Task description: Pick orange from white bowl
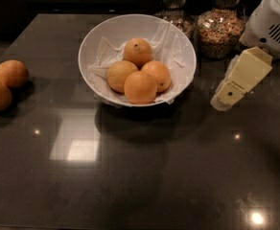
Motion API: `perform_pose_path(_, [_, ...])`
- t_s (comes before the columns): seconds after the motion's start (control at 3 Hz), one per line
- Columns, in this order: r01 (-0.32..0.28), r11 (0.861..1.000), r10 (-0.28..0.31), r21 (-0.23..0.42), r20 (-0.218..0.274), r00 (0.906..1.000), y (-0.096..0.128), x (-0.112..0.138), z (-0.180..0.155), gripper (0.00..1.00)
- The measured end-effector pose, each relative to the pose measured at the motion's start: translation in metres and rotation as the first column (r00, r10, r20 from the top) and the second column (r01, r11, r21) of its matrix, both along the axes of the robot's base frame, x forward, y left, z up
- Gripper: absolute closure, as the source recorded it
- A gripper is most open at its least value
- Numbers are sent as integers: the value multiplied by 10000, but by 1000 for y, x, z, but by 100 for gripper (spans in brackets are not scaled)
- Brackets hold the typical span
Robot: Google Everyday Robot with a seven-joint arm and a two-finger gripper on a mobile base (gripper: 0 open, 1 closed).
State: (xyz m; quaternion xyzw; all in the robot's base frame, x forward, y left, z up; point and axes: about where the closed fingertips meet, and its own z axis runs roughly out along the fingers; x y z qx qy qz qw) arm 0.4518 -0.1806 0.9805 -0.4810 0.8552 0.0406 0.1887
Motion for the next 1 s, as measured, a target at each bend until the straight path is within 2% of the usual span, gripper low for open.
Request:
perform_pose_path(0.33, [0, 10000, 0, 1, 0, 10000, 0, 0, 0, 0])
perform_pose_path(0.67, [253, 9980, -252, 583, -12, 9997, 21, -5, -11, 0])
perform_pose_path(1.0, [1051, 9844, -1098, 1411, 264, 9936, 44, -7, -7, 0])
